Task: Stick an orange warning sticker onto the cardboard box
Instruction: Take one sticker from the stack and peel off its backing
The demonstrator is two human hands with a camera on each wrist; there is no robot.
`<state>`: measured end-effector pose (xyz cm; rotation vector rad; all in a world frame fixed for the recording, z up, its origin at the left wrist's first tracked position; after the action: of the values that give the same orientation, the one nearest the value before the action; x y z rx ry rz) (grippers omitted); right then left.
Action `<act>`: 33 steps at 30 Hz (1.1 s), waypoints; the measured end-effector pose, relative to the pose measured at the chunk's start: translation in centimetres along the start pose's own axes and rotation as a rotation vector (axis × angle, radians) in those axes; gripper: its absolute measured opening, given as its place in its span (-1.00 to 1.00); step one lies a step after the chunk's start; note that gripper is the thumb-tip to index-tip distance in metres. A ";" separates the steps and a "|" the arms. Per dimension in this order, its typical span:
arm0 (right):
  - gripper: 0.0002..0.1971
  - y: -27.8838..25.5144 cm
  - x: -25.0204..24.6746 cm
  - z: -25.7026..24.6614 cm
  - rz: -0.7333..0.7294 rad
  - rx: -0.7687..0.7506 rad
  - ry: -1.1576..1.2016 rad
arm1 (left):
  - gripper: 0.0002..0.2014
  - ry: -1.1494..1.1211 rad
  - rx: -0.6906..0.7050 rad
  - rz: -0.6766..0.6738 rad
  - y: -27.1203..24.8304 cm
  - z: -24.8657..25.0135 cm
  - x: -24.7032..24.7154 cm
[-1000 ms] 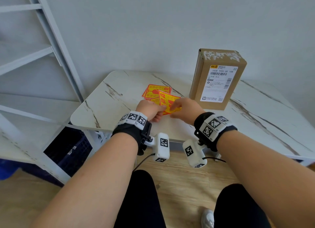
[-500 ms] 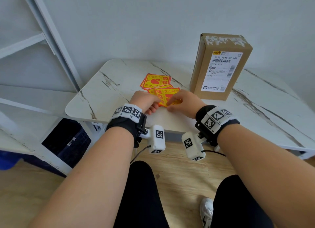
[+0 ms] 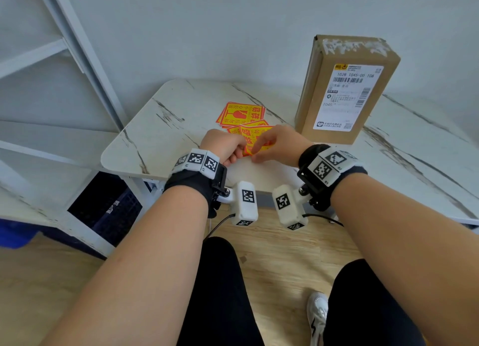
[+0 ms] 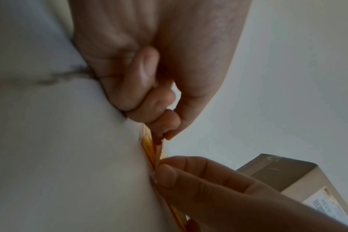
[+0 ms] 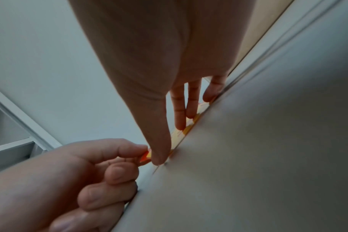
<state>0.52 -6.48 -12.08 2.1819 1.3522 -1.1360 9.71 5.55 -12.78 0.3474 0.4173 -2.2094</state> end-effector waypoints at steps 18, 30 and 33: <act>-0.83 -0.2 -0.1 0.0 -0.020 0.010 0.036 | -0.78 0.001 0.006 -0.050 -0.1 0.1 0.2; -0.79 -0.5 -0.4 0.1 -0.043 0.065 0.076 | -0.66 0.054 0.001 -0.079 0.0 0.0 0.0; -0.78 -0.6 -0.6 0.1 -0.043 0.082 0.105 | -0.69 0.055 0.016 -0.081 0.0 0.0 0.1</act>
<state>-0.15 -6.64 -11.66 2.3106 1.4256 -1.1249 9.65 5.53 -12.79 0.4074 0.4507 -2.2869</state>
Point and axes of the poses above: each hand's wrist, its own y-axis towards the middle knuckle, its own x-axis out of the palm, z = x × y, the point moved 3 cm from there along y, towards the middle knuckle, and after that the axes turned 9 degrees about x, right-handed, at the moved point
